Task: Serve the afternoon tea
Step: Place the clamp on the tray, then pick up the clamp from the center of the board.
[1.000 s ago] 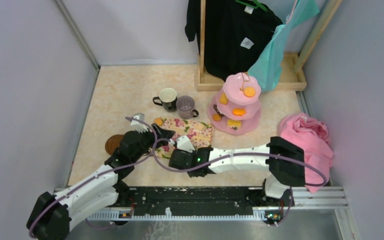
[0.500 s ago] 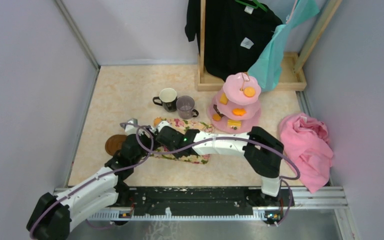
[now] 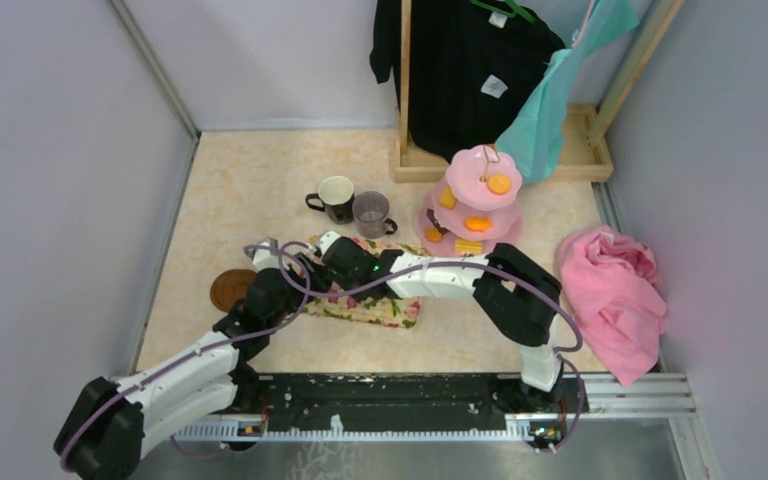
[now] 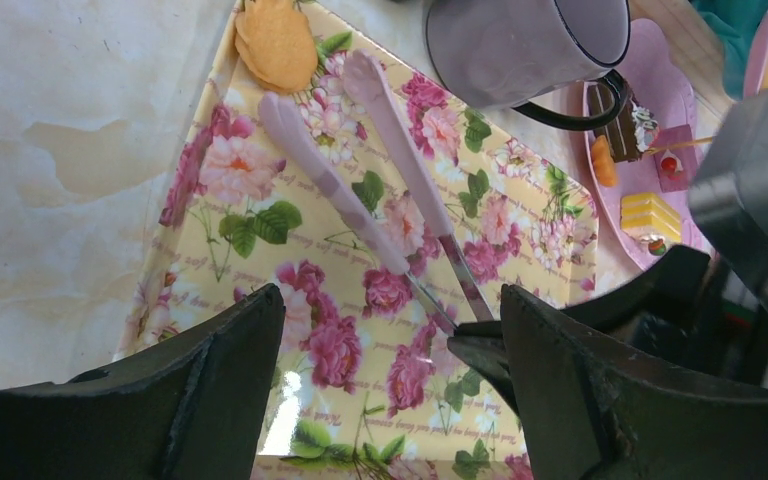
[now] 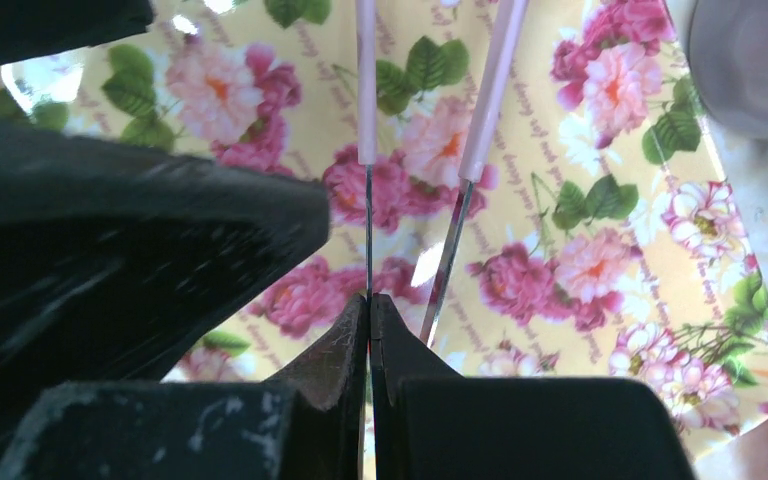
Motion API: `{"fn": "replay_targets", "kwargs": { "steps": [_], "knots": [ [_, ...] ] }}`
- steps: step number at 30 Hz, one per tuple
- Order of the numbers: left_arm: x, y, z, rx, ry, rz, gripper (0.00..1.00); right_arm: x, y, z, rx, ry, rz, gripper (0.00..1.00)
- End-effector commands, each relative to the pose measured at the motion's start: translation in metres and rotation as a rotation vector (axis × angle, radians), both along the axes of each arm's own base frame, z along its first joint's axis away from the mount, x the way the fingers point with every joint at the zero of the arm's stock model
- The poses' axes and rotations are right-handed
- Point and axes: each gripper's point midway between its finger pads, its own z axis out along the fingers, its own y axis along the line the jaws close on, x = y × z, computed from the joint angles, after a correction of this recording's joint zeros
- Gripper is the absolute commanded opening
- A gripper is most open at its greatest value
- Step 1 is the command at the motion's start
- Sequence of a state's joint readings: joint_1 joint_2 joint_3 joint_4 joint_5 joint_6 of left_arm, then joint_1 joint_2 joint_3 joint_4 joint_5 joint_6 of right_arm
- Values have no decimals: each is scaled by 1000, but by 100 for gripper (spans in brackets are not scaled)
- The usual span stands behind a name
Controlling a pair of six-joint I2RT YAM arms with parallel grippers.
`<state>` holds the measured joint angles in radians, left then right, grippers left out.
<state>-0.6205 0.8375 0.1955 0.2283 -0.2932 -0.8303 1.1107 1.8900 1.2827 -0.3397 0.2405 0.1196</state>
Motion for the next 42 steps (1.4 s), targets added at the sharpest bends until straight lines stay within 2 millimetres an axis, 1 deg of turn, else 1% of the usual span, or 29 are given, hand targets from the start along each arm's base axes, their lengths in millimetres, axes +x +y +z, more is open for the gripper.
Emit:
{"fn": "replay_targets", "kwargs": {
  "steps": [1, 6, 7, 10, 12, 15, 18, 21, 24, 25, 28, 30, 32, 33, 34, 35, 36, 38, 40, 42],
  "knots": [
    [4, -3, 8, -22, -30, 6, 84, 18, 9, -1, 40, -33, 33, 0],
    [2, -1, 3, -23, -15, 17, 85, 24, 4, -7, 54, -24, 27, 0],
    [2, 0, 2, -22, -13, 19, 85, 25, 4, -7, 59, -24, 27, 3],
    [0, 3, 0, -21, -6, 32, 85, 24, 3, -5, 72, -23, 29, 19],
    [0, 5, 0, -25, -9, 41, 85, 24, 3, -2, 83, -28, 30, 26],
    [-2, 9, 2, -27, -13, 52, 85, 24, 4, 4, 99, -35, 28, 34],
    [-3, 13, 4, -28, -22, 67, 86, 23, 2, 12, 117, -46, 20, 36],
    [-4, 18, 6, -30, -30, 85, 86, 21, -2, 24, 144, -61, 12, 37],
    [-6, 22, 7, -35, -37, 104, 86, 20, -6, 42, 184, -97, -3, 37],
    [-6, 23, 8, -35, -40, 110, 86, 20, -7, 51, 203, -119, -10, 37],
    [-6, 29, 10, -36, -50, 133, 86, 29, -12, 84, 289, -207, -62, 37],
    [-7, 33, 11, -29, -56, 149, 86, 41, -20, 99, 337, -279, -150, 31],
    [-7, 37, 13, -22, -65, 166, 86, 52, -29, 110, 373, -356, -230, 20],
    [-7, 40, 13, -19, -70, 176, 86, 56, -32, 112, 387, -385, -250, 17],
    [-6, 42, 15, -19, -78, 185, 86, 58, -34, 111, 391, -403, -257, 19],
    [-6, 43, 16, -19, -85, 192, 86, 60, -32, 109, 390, -411, -252, 27],
    [-6, 45, 17, -18, -90, 198, 86, 60, -30, 107, 376, -399, -241, 37],
    [-6, 47, 19, -18, -96, 210, 86, 58, -20, 97, 338, -326, -200, 53],
    [-6, 49, 19, -18, -101, 217, 86, 52, -11, 90, 342, -278, -150, 61],
    [-7, 50, 18, -16, -102, 219, 86, 49, -8, 86, 354, -269, -121, 66]
  ]
}}
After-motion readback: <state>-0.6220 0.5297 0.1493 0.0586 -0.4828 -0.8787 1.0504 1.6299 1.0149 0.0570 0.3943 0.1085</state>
